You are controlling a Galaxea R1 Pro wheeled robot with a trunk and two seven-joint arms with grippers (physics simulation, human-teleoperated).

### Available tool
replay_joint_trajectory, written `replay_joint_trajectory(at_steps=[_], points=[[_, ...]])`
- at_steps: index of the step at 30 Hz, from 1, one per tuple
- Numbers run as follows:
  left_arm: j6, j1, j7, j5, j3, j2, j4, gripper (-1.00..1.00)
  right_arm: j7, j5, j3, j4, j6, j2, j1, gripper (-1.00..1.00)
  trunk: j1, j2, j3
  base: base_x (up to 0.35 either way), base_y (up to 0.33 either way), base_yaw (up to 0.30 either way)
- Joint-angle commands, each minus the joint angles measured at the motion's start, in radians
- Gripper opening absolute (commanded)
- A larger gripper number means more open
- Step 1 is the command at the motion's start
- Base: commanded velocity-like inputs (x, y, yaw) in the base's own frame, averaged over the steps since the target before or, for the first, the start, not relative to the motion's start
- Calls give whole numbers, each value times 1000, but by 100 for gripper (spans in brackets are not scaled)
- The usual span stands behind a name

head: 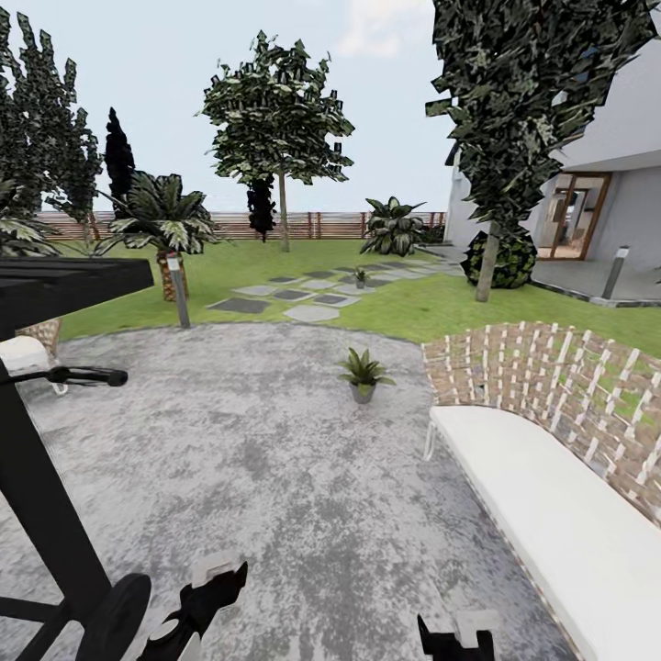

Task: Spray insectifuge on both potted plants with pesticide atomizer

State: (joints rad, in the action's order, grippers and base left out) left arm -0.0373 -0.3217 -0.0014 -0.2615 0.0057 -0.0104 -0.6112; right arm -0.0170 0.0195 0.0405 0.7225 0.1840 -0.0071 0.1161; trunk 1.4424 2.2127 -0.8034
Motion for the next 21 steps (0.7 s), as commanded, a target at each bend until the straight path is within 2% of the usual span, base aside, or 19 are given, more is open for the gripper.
replay_joint_trajectory(at_steps=[1, 21], points=[[-3, 0, 0, -7, 0, 0, 1, 100, -1, 2, 2, 0, 3, -1, 1, 100, 0, 0, -1, 331, 0, 0], [-3, 0, 0, -7, 0, 0, 0, 100, -1, 3, 1, -2, 3, 1, 1, 100, 0, 0, -1, 331, 0, 0]])
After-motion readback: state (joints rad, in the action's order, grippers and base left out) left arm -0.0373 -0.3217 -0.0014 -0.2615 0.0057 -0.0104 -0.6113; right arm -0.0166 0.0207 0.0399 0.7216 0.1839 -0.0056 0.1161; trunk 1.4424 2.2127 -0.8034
